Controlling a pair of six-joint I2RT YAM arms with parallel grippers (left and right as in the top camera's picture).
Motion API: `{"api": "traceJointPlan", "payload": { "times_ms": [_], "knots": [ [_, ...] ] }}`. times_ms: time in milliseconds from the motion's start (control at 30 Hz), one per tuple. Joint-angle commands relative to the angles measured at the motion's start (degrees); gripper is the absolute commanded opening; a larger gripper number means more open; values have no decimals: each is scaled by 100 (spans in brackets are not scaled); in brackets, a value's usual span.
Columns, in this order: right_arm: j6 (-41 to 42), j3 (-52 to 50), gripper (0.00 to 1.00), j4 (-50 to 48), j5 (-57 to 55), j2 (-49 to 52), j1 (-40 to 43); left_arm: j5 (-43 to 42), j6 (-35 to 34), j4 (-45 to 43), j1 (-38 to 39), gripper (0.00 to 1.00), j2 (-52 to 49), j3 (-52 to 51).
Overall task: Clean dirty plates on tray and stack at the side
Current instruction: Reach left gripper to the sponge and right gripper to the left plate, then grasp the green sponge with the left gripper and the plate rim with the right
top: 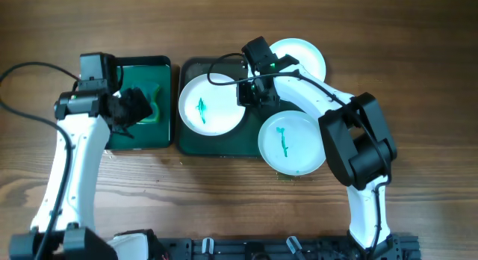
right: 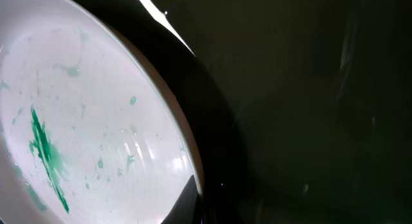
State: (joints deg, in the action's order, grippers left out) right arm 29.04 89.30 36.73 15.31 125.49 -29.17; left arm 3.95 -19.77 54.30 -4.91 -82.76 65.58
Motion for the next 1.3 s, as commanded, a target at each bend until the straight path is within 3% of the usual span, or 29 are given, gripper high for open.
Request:
{"api": "traceJointPlan", "payload": {
  "times_ms": [0,267,367,500,633,667,800,1000,1100,1267],
  "knots": [
    [105,-7,4,61,-243,186,-17,-481,1038,-264,-26,82,-586,118],
    [24,-7,4,72,-243,186,-17,-409,1392,-1281,-26,80,-1526,118],
    [-46,-7,4,70,-243,186,-17,-407,1676,-1694,-26,69,-1742,118],
    [-55,-7,5,68,-243,186,-17,-407,2109,-2070,-26,69,-2092,118],
    [-55,-7,5,59,-243,186,-17,-407,2111,-2295,-26,67,-2385,118],
    [-55,-7,5,59,-243,186,-17,-409,2109,-2361,-26,60,-2433,118],
    [-59,-7,6,59,-243,186,-17,-409,2105,-2472,-26,5,-2498,118],
    [-57,-7,6,42,-243,186,-17,-411,2009,-2374,-24,4,-2398,129],
    [-57,-7,6,31,-243,186,-17,-417,1635,-2055,-24,4,-2144,313],
    [-52,-7,4,42,-238,186,-17,-1132,1362,-1270,-17,4,-1687,953]
  ]
}}
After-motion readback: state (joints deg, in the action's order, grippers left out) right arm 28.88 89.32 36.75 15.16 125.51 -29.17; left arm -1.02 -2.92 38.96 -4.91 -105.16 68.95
